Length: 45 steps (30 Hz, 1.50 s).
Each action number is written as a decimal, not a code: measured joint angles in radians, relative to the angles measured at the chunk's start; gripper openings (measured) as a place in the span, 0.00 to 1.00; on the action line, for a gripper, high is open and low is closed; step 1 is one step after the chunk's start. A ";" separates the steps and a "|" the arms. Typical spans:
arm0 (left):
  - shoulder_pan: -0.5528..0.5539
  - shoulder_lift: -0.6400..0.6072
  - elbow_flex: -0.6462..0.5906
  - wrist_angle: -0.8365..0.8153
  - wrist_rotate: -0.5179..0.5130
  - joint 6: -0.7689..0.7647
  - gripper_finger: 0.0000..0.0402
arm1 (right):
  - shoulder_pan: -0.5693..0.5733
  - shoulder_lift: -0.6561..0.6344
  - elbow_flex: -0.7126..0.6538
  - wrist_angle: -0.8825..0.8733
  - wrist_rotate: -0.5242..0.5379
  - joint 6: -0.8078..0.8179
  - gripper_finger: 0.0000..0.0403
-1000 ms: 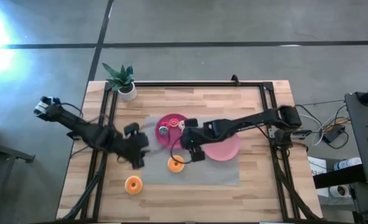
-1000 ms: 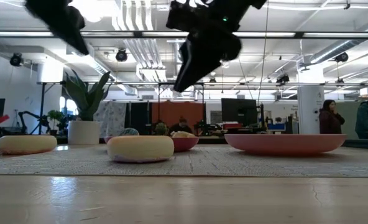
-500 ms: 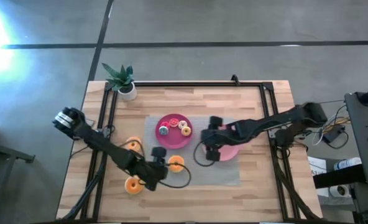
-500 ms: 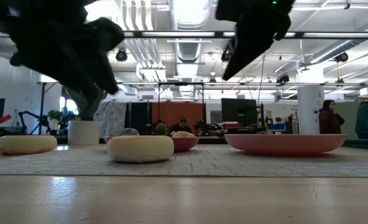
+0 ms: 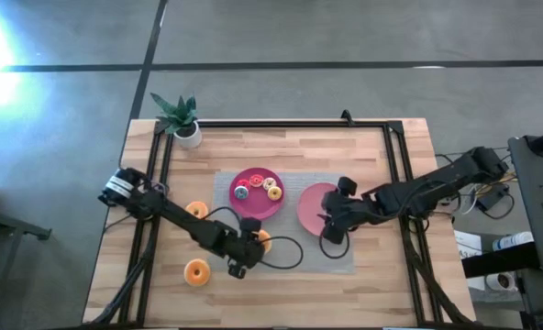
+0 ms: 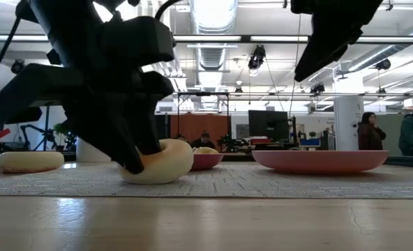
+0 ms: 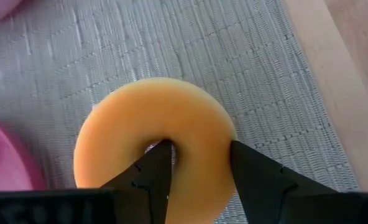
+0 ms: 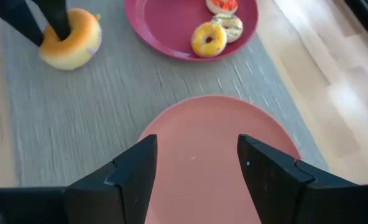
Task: Pick & Place donuts
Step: Put the large white donut on the light pink plate
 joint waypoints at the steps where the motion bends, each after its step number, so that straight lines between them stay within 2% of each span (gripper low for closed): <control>1: 0.000 0.004 0.000 0.001 0.005 0.000 0.34 | 0.005 0.001 -0.003 -0.001 0.010 0.009 0.53; 7: 0.011 0.009 0.000 -0.001 0.015 -0.045 0.29 | 0.014 0.017 -0.014 0.001 0.018 0.036 0.53; 14: 0.046 -0.005 -0.002 0.005 0.060 -0.162 0.03 | 0.014 0.007 -0.015 0.003 0.018 0.039 0.53; 17: 0.064 -0.030 -0.004 0.011 0.076 -0.217 0.01 | 0.014 -0.004 -0.015 0.003 0.006 0.050 0.53; 20: 0.087 -0.106 -0.005 0.019 0.117 -0.243 0.01 | 0.022 -0.023 -0.010 0.000 -0.008 0.027 0.53; 22: 0.117 -0.178 -0.005 0.047 0.206 -0.254 0.00 | 0.042 -0.028 0.013 0.005 -0.007 -0.047 0.53; 26: 0.221 -0.314 -0.010 0.163 0.499 -0.321 0.00 | 0.091 -0.016 0.091 0.028 0.016 -0.276 0.53; 28: 0.292 -0.366 -0.011 0.221 0.679 -0.370 0.00 | 0.110 0.001 0.139 0.037 0.033 -0.415 0.53; 30: 0.349 -0.404 -0.011 0.256 0.775 -0.408 0.00 | 0.128 0.025 0.194 0.031 0.043 -0.540 0.53; 34: 0.419 -0.422 -0.008 0.338 0.852 -0.443 0.00 | 0.141 0.090 0.294 0.036 0.045 -0.771 0.53; 36: 0.433 -0.416 -0.003 0.372 0.887 -0.472 0.00 | 0.140 0.128 0.337 0.034 0.049 -0.827 0.53; 42: 0.434 -0.381 -0.001 0.398 0.909 -0.512 0.00 | 0.135 0.213 0.455 -0.018 0.233 -0.837 0.53; 45: 0.434 -0.373 -0.003 0.402 0.917 -0.531 0.00 | 0.135 0.244 0.494 -0.067 0.230 -0.843 0.53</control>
